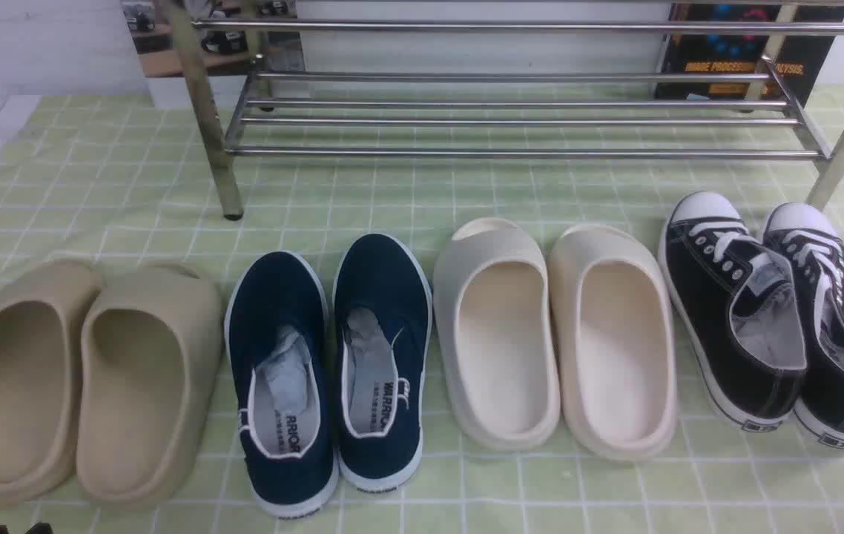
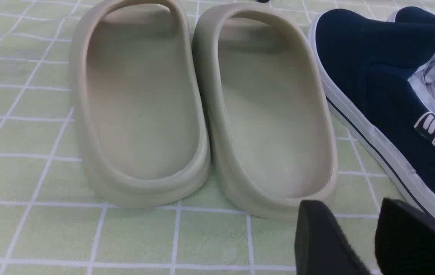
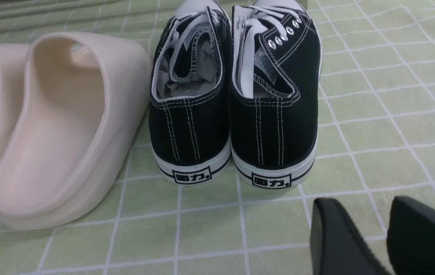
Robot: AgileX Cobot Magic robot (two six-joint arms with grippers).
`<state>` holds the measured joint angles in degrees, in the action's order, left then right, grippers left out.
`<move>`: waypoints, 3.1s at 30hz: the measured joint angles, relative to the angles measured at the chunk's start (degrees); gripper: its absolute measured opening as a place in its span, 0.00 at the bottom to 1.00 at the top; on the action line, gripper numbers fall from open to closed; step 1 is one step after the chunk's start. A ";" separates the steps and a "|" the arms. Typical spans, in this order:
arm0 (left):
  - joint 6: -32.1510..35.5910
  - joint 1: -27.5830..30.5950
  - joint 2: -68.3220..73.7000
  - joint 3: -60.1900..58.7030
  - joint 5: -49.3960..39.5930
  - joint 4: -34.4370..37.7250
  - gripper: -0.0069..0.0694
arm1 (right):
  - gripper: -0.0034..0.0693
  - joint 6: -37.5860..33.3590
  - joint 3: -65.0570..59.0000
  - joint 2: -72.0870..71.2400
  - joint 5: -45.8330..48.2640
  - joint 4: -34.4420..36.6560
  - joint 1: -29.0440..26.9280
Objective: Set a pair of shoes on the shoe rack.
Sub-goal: Use the right arm to grab the shoe closest to it
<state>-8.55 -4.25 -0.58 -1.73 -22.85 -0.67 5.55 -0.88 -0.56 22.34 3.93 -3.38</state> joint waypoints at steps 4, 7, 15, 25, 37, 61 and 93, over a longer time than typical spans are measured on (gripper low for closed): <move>0.00 0.00 0.00 0.00 0.00 0.00 0.40 | 0.38 0.00 0.00 0.00 0.00 0.00 0.00; 0.00 0.00 0.00 0.00 0.00 0.00 0.40 | 0.38 0.00 0.00 0.00 0.00 0.00 0.00; 0.00 0.00 0.00 0.00 0.00 0.00 0.40 | 0.38 0.00 0.00 0.00 0.00 0.00 0.00; 0.00 0.00 0.00 0.00 0.00 0.00 0.40 | 0.38 0.00 0.00 0.00 0.00 0.00 0.00; 0.00 0.00 0.00 0.00 0.00 0.00 0.40 | 0.38 0.00 0.00 0.00 0.00 0.00 0.00; 0.00 0.00 0.00 0.00 0.00 0.00 0.40 | 0.38 0.00 0.00 0.00 -0.93 0.00 0.00; 0.00 0.00 0.00 0.00 0.00 0.00 0.40 | 0.05 3.82 17.03 8.58 -41.02 0.00 0.00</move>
<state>-8.55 -4.25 -0.58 -1.73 -22.85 -0.67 9.37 16.14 8.02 -18.68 3.93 -3.38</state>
